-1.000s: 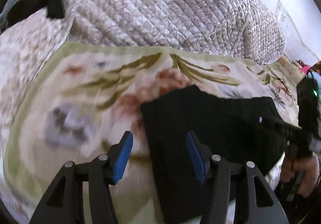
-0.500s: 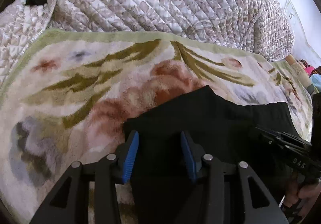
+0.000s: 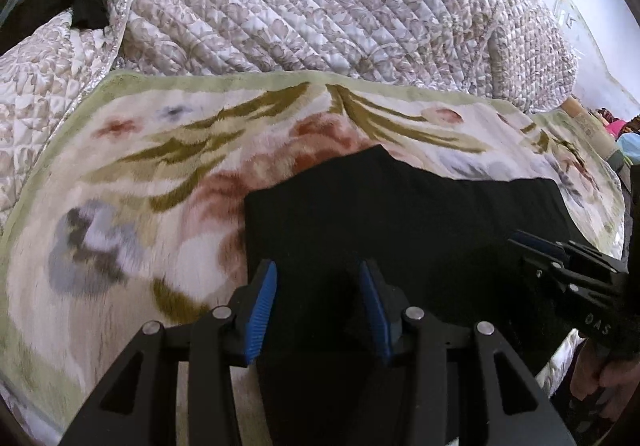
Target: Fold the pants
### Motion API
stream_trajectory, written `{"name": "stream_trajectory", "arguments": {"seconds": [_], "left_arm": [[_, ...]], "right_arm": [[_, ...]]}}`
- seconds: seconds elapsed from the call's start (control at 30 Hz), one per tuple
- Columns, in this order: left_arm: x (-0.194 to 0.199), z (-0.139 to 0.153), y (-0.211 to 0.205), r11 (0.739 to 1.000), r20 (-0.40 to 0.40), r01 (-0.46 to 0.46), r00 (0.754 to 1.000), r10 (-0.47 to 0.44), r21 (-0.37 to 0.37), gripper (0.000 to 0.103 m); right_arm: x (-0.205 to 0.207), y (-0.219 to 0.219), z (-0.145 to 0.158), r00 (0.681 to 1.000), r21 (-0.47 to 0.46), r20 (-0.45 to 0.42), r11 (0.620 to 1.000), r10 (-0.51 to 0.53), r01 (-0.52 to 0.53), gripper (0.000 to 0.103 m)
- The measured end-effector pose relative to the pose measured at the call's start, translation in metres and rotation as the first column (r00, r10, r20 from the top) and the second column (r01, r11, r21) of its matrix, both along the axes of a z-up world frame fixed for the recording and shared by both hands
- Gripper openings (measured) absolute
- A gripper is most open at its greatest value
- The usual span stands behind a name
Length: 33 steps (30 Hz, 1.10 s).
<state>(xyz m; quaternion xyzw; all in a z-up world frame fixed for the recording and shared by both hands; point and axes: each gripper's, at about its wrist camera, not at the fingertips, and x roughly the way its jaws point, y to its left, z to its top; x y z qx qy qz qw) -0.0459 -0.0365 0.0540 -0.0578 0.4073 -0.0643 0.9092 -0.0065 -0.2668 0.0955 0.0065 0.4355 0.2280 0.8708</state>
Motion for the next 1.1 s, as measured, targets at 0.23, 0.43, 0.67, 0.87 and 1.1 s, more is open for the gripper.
{"name": "stream_trajectory", "arguments": {"seconds": [0.23,0.43,0.67,0.87,1.1], "left_arm": [[-0.023,-0.004,-0.003,1.0,0.003,-0.001,1.0,0.001,-0.002,0.047],[-0.027,-0.011,-0.009,0.999,0.008,0.014,1.0,-0.015,0.033,0.049],[-0.028,-0.012,-0.01,0.999,0.015,0.016,1.0,-0.017,0.038,0.05],[-0.028,-0.012,-0.011,0.999,0.015,0.016,1.0,-0.016,0.034,0.051],[-0.028,-0.013,-0.01,0.999,0.015,0.019,1.0,-0.019,0.034,0.052]], "right_arm": [[-0.041,0.011,-0.009,0.997,-0.098,0.056,0.994,0.059,-0.053,0.027],[-0.048,0.004,-0.017,0.993,-0.157,0.098,0.987,0.059,-0.043,0.042],[-0.047,-0.008,-0.015,0.993,-0.182,0.119,0.983,0.002,0.02,0.042],[-0.028,-0.041,-0.01,0.976,-0.178,0.113,0.962,-0.186,0.205,0.042],[-0.02,-0.107,0.013,0.881,-0.03,0.126,0.886,-0.455,0.462,0.045]]}}
